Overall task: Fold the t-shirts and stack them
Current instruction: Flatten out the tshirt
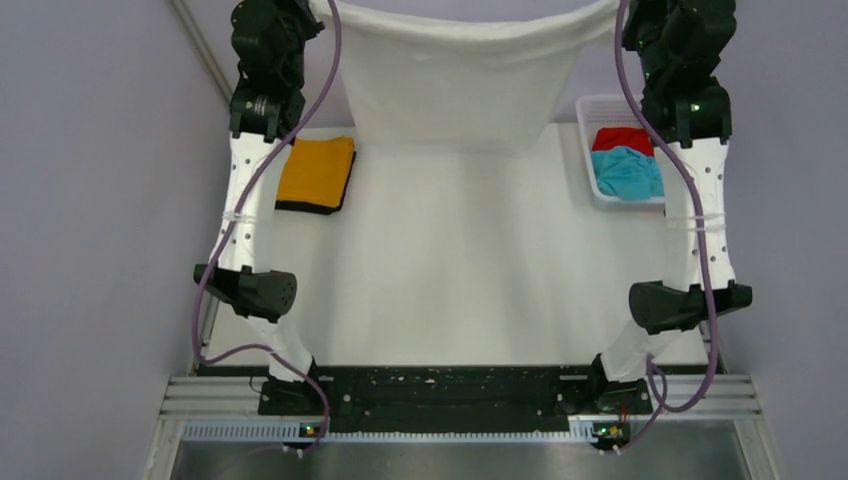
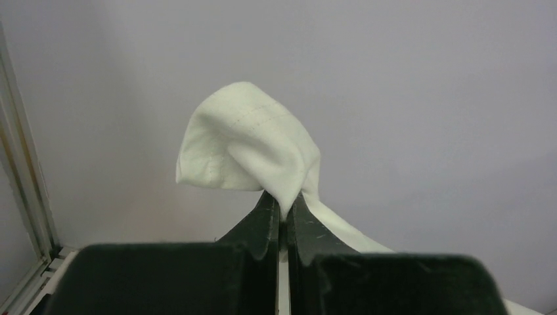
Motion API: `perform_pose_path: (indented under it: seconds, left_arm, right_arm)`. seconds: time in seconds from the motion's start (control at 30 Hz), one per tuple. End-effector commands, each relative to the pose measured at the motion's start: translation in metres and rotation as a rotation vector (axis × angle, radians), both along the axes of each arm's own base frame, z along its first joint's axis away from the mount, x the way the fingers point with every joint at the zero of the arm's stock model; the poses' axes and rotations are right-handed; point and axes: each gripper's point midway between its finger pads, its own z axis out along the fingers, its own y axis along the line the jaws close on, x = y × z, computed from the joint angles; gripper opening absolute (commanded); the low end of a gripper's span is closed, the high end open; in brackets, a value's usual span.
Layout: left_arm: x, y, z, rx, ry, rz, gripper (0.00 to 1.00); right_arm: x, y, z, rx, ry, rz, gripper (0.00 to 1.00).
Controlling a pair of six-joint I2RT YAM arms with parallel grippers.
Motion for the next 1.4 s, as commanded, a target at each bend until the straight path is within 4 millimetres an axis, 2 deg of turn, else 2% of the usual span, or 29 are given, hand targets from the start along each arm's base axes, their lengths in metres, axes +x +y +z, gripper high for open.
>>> perform_pose_path:
  seconds: [0.0,0.07,0.13,0.2,0.27,0.3,0.33,0.37,0.43,0.5,0.57,0.67,0.77,0.8,0.83,0.87,0.9,0.93,0.97,1.03,1.1,1.2,1.23,1.37]
  left_arm:
    - [-0.043,0.019,0.044,-0.036,-0.106,0.024,0.00]
    - [-0.040,0.020,0.006,-0.036,0.000,0.033,0.00]
    - [-0.043,0.024,-0.042,-0.038,0.124,0.055,0.00]
    - [-0.050,0.028,-0.103,-0.048,0.283,0.080,0.00]
    - [-0.063,0.026,-0.167,-0.056,0.447,0.077,0.00]
    - [-0.071,0.026,-0.199,-0.056,0.535,0.078,0.00]
    - [-0.081,0.027,-0.242,-0.057,0.647,0.089,0.00]
    - [-0.092,0.028,-0.276,-0.063,0.741,0.101,0.00]
    - [-0.114,0.031,-0.331,-0.042,0.920,0.120,0.00]
    - [-0.136,0.037,-0.371,-0.015,1.092,0.162,0.00]
    - [-0.152,0.041,-0.397,0.005,1.230,0.198,0.00]
    - [-0.160,0.036,-0.421,0.012,1.319,0.160,0.00]
    - [-0.169,0.031,-0.442,0.013,1.403,0.137,0.00]
    - [-0.173,0.035,-0.448,0.018,1.431,0.163,0.05]
    - [-0.176,0.037,-0.454,0.019,1.454,0.179,0.17]
    - [-0.177,0.038,-0.458,0.018,1.474,0.190,0.34]
    - [-0.177,0.038,-0.462,0.014,1.489,0.188,0.56]
    - [-0.175,0.035,-0.463,0.004,1.496,0.177,0.89]
    - [-0.174,0.030,-0.462,-0.004,1.507,0.147,0.98]
    - [-0.167,0.020,-0.456,-0.033,1.507,0.102,0.99]
    - [-0.160,0.011,-0.451,-0.064,1.484,0.053,0.99]
    - [-0.153,-0.007,-0.447,-0.106,1.442,-0.041,0.99]
    - [-0.151,-0.014,-0.446,-0.115,1.427,-0.070,0.99]
    - [-0.148,-0.042,-0.440,-0.109,1.385,-0.171,0.99]
  right_arm:
    - [-0.056,-0.030,0.048,-0.041,-0.134,-0.105,0.00]
    - [-0.059,-0.032,0.017,-0.063,-0.040,-0.113,0.00]
    - [-0.066,-0.033,-0.026,-0.066,0.093,-0.115,0.00]
    - [-0.074,-0.032,-0.076,-0.030,0.238,-0.113,0.00]
    - [-0.083,-0.019,-0.130,0.048,0.379,-0.063,0.00]
    - [-0.088,-0.009,-0.153,0.095,0.439,-0.024,0.00]
    - [-0.094,-0.001,-0.180,0.140,0.514,0.003,0.00]
    - [-0.101,0.006,-0.203,0.180,0.582,0.020,0.00]
    - [-0.119,0.009,-0.251,0.228,0.727,0.004,0.00]
    - [-0.140,0.006,-0.291,0.228,0.877,-0.035,0.00]
    - [-0.168,-0.006,-0.325,0.191,1.020,-0.107,0.00]
    - [-0.197,-0.018,-0.359,0.141,1.176,-0.185,0.01]
    - [-0.215,-0.012,-0.395,0.162,1.313,-0.182,0.11]
    - [-0.222,-0.011,-0.410,0.171,1.360,-0.194,0.13]
    - [-0.228,-0.012,-0.421,0.175,1.392,-0.211,0.20]
    - [-0.231,-0.014,-0.428,0.173,1.409,-0.232,0.34]
    - [-0.233,-0.017,-0.432,0.165,1.417,-0.252,0.48]
    - [-0.232,-0.021,-0.432,0.152,1.412,-0.279,0.59]
    - [-0.229,-0.026,-0.428,0.140,1.393,-0.310,0.65]
    - [-0.217,-0.030,-0.415,0.134,1.333,-0.327,0.73]
    - [-0.202,-0.025,-0.400,0.138,1.263,-0.273,0.79]
    - [-0.179,-0.004,-0.388,0.176,1.163,-0.121,0.84]
    - [-0.172,0.006,-0.386,0.194,1.141,-0.057,0.90]
    - [-0.139,0.039,-0.383,0.173,1.046,0.084,0.94]
